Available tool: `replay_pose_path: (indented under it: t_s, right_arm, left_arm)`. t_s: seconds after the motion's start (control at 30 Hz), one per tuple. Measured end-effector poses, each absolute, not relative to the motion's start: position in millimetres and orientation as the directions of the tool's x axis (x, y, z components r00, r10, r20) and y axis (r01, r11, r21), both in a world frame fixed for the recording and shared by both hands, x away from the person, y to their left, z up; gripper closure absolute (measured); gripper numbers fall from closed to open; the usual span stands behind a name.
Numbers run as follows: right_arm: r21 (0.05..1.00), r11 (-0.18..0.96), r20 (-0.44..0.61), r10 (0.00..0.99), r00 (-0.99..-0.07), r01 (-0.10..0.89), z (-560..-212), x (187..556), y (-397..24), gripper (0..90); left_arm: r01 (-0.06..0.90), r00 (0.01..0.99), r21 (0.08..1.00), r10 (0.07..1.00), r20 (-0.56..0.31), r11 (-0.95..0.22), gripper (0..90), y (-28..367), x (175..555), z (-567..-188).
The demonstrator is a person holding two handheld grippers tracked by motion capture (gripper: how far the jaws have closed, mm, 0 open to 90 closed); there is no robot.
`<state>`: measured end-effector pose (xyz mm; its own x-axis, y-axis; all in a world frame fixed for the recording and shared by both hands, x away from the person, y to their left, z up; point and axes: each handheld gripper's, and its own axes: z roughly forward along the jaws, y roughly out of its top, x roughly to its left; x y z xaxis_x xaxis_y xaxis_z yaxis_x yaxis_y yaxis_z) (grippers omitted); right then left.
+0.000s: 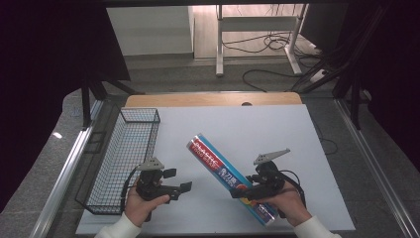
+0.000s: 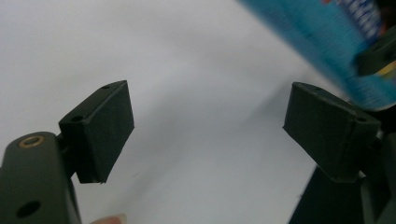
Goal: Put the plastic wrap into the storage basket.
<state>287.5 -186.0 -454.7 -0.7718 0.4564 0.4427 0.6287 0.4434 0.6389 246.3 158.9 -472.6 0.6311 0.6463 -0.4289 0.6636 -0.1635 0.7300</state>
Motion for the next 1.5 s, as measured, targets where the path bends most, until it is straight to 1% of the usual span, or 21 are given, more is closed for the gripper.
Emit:
replay_pose_path:
  t_s: [0.17, 0.3, 0.43, 0.57, 0.67, 0.77, 0.93, 1.17, 1.2, 1.3, 1.5]
  right_arm:
    - [0.645, 0.400, 0.471, 0.463, -0.751, 0.651, -454.3, 287.2, -186.4, 32.5]
    - [0.657, 0.363, 0.491, 0.460, -0.740, 0.661, -453.0, 286.0, -184.9, 32.5]
    - [0.670, 0.335, 0.497, 0.460, -0.736, 0.662, -452.6, 284.5, -182.5, 32.5]
    - [0.690, 0.311, 0.487, 0.469, -0.737, 0.654, -451.6, 282.3, -180.5, 32.5]
    - [0.696, 0.296, 0.493, 0.465, -0.735, 0.655, -451.3, 282.5, -179.6, 32.5]
    - [0.695, 0.287, 0.501, 0.463, -0.731, 0.659, -452.1, 282.8, -178.1, 32.5]
    - [0.700, 0.275, 0.505, 0.463, -0.728, 0.659, -453.7, 282.0, -173.9, 32.5]
    - [0.705, 0.283, 0.494, 0.462, -0.736, 0.651, -456.1, 281.3, -166.9, 32.5]
    - [0.706, 0.287, 0.490, 0.463, -0.739, 0.648, -456.8, 281.0, -165.1, 32.5]
    - [0.707, 0.281, 0.491, 0.465, -0.737, 0.649, -457.3, 281.0, -163.5, 32.5]
    - [0.716, 0.282, 0.482, 0.462, -0.744, 0.639, -458.2, 280.5, -160.0, 31.9]
  left_arm:
    - [0.709, 0.608, 0.703, 0.561, -0.562, -0.064, 11.2, 153.0, 254.5, -473.6]
    - [0.731, 0.591, 0.682, 0.484, -0.646, 0.018, 7.6, 144.8, 263.5, -472.2]
    - [0.739, 0.589, 0.671, 0.425, -0.687, 0.061, 6.2, 133.9, 273.0, -470.9]
    - [0.756, 0.568, 0.646, 0.384, -0.728, 0.106, 6.4, 124.2, 281.4, -471.6]
    - [0.759, 0.570, 0.641, 0.360, -0.739, 0.114, 7.2, 116.4, 284.9, -471.7]
    - [0.765, 0.575, 0.636, 0.342, -0.743, 0.095, 8.6, 106.2, 288.3, -472.4]
    - [0.794, 0.556, 0.601, 0.296, -0.777, 0.085, 11.7, 90.6, 291.9, -477.7]
    - [0.803, 0.541, 0.586, 0.280, -0.793, 0.107, 21.1, 79.4, 293.3, -480.3]
    - [0.799, 0.542, 0.591, 0.297, -0.786, 0.107, 23.4, 78.6, 293.3, -480.6]
    - [0.814, 0.524, 0.569, 0.271, -0.807, 0.120, 26.7, 80.6, 294.9, -482.3]
    - [0.825, 0.510, 0.551, 0.253, -0.822, 0.125, 29.3, 86.2, 296.3, -481.1]
